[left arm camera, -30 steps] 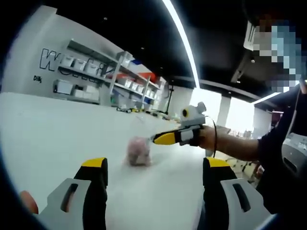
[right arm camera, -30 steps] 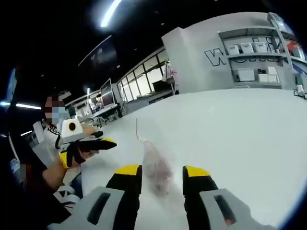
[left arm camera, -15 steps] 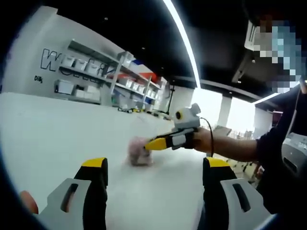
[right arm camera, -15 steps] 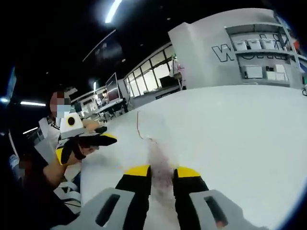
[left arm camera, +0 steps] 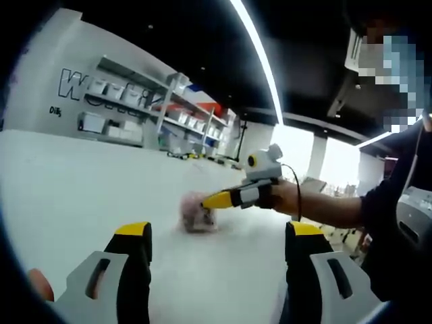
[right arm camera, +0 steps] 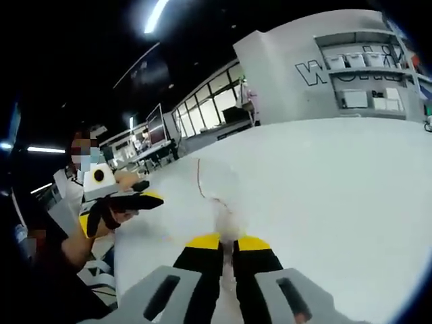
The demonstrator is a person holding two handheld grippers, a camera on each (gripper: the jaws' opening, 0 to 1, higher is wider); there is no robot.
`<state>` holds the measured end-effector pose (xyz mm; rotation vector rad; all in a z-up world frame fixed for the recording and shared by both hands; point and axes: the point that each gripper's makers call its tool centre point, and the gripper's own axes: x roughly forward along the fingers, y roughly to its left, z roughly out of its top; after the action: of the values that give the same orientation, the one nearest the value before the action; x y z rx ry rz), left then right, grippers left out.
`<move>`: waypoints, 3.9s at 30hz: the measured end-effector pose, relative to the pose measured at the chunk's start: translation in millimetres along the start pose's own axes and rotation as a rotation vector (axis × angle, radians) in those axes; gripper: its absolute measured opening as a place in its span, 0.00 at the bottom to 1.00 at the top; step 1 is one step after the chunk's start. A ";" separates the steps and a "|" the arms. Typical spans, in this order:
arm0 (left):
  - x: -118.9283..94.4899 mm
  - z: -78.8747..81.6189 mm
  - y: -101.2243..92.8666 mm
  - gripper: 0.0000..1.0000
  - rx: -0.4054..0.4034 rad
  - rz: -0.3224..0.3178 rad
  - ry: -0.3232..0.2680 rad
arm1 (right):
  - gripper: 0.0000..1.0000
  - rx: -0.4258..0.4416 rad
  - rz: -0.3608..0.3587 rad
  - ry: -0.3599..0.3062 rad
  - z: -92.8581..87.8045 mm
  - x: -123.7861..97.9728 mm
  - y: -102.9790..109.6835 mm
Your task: Open the resealable bag by pulling the two sides of the seal apart until the entire bag opening is separated and visibly accessible.
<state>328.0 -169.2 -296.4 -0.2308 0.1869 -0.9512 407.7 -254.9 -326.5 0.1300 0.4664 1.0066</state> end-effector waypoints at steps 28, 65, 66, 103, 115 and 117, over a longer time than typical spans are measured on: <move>-10.0 1.1 16.7 0.80 -0.009 0.030 -0.012 | 0.00 0.068 -0.049 -0.092 58.3 62.3 -55.7; -13.7 8.7 16.9 0.80 -0.004 0.040 -0.015 | 0.17 0.074 -0.118 -0.111 71.2 91.2 -115.0; -13.9 8.7 16.9 0.80 -0.004 0.041 -0.015 | 0.17 0.073 -0.120 -0.112 70.1 89.4 -115.5; -8.4 9.6 12.9 0.82 0.042 0.086 0.059 | 0.68 -0.211 -0.137 -0.036 1.3 -57.2 -33.7; -16.4 23.1 -0.3 0.88 0.095 0.122 0.075 | 0.97 -0.287 -0.165 0.026 -10.9 -103.2 -6.4; -20.1 26.4 -4.6 0.91 0.102 0.125 0.070 | 0.99 -0.286 -0.171 0.034 -10.6 -110.7 -6.4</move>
<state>319.8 -152.2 -268.7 -0.0906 0.2134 -0.8425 358.7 -352.1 -303.0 -0.1809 0.3532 0.8978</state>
